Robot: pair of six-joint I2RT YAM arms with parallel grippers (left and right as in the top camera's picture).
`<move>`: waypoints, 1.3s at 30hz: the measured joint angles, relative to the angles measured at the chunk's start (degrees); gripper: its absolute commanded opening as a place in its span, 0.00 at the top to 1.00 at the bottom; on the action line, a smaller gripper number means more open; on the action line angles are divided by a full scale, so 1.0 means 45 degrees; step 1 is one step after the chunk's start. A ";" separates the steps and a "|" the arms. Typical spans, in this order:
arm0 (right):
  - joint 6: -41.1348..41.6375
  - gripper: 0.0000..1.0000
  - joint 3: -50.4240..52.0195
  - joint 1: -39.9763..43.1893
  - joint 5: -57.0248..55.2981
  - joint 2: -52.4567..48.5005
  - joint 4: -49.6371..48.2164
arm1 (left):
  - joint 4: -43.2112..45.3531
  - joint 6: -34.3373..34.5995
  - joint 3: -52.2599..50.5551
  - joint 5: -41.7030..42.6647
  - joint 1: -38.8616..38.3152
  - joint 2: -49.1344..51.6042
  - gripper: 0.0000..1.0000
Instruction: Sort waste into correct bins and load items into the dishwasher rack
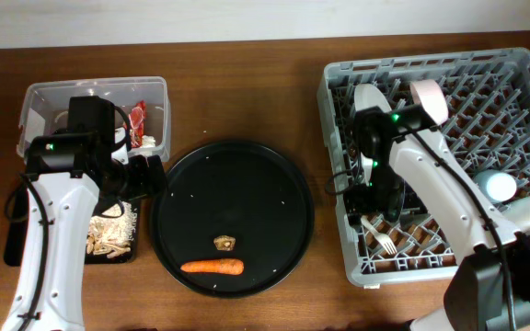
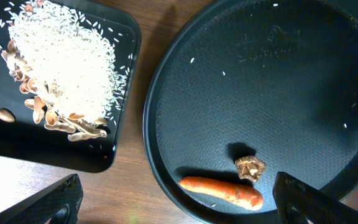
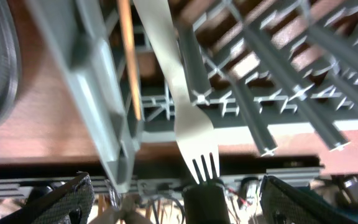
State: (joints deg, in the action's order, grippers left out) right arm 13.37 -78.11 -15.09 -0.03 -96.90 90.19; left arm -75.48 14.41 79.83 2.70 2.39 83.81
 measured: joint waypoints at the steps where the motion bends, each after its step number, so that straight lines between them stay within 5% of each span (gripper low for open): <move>1: -0.0005 0.15 0.0359 0.0000 0.0000 0.0000 -0.0097 | -0.0005 0.0000 -0.0005 0.0000 0.0000 0.0000 0.02; 5: -0.0015 0.23 0.1739 0.0000 -0.0194 0.0005 -0.1433 | 0.0005 0.0000 -0.0005 -0.0010 0.0000 0.0000 0.02; 7: -0.0015 0.37 0.2195 0.0000 -0.0223 0.0005 -0.2225 | -0.0024 -0.0005 -0.0005 -0.0029 0.0000 0.0000 0.02; 10: -0.0005 0.45 0.2409 0.0000 -0.0175 0.0005 -0.2637 | -0.0044 -0.0005 -0.0005 -0.0049 0.0000 0.0000 0.02; 12: -0.0044 0.67 0.2409 0.0000 -0.0185 0.0005 -0.2686 | -0.0044 -0.0005 0.0000 -0.0049 0.0000 0.0000 0.02; 21: -0.0267 0.95 0.2404 -0.0068 0.0121 0.0044 -0.2642 | -0.0044 0.0000 -0.0005 -0.0092 0.0000 0.0000 0.02; 32: -0.0253 0.96 0.1311 0.0194 -0.0034 0.0219 -0.1263 | -0.0044 -0.0005 -0.0005 -0.0141 0.0000 0.0000 0.02; 39: -0.0277 0.85 0.0889 0.0194 0.0049 0.0277 -0.1054 | -0.0044 -0.0005 0.0000 -0.0141 0.0000 0.0000 0.02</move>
State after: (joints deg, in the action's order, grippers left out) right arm 12.12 -74.11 -14.22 0.19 -95.66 85.45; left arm -75.68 14.39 79.83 2.07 2.39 83.81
